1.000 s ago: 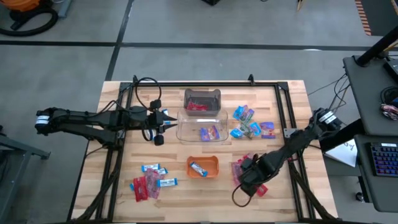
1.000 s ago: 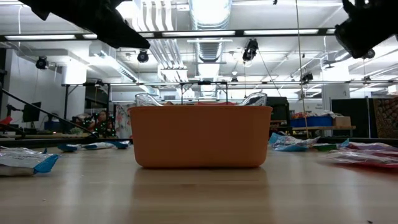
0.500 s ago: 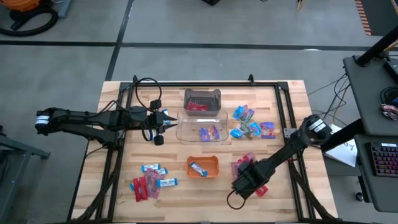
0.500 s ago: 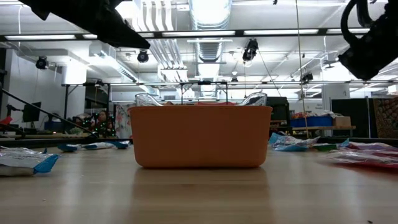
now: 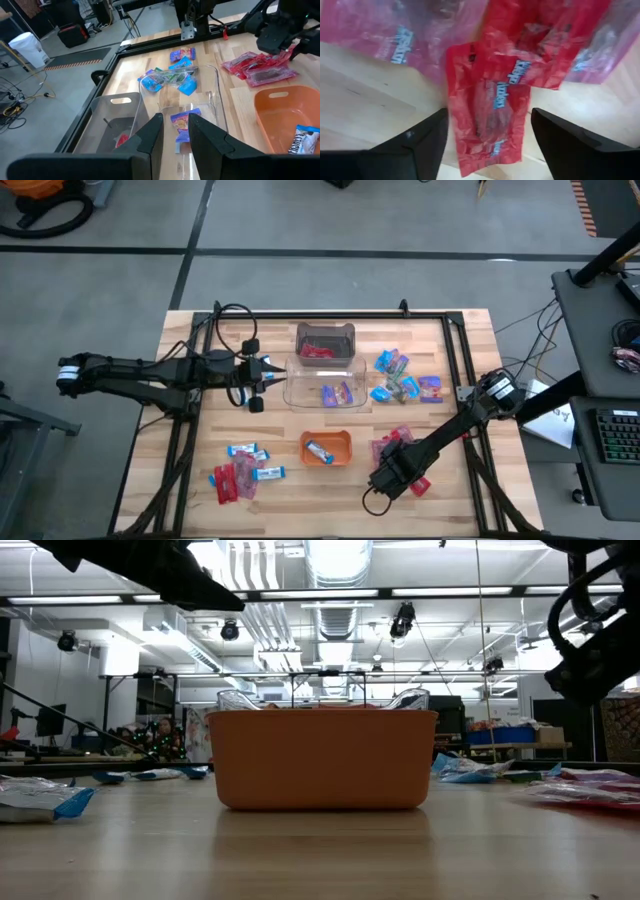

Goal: Sort candy
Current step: Put the red candy into the black transparent bin

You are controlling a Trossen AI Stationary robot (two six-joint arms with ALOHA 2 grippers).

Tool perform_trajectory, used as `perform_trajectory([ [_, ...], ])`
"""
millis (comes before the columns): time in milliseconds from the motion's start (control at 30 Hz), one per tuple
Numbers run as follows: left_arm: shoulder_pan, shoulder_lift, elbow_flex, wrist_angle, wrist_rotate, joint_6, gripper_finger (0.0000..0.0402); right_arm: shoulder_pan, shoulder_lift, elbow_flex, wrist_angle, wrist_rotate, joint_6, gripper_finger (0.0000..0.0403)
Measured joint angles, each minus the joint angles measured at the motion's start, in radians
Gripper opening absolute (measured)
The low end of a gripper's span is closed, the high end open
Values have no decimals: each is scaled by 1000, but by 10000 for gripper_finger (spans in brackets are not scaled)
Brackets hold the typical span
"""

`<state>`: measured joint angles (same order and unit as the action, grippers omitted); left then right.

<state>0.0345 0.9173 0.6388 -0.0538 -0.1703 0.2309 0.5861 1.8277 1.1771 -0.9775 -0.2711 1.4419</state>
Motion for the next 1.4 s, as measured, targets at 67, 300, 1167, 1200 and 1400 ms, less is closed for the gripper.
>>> perform_trajectory([
  [67, 0, 0, 0, 0, 0, 5, 75, 0, 3, 0, 4, 2, -13, 244],
  [300, 0, 0, 0, 2, 0, 7, 75, 0, 2, -5, 3, 6, -8, 127],
  [1167, 0, 1, 0, 19, 0, -4, 75, 0, -147, -6, -20, 78, -36, 9],
  [1200, 0, 1, 0, 19, 0, -4, 75, 1, -163, -6, -21, 93, -37, 9],
  [1400, 0, 1, 0, 24, 1, -17, 75, 3, -265, -6, -22, 295, -82, 9],
])
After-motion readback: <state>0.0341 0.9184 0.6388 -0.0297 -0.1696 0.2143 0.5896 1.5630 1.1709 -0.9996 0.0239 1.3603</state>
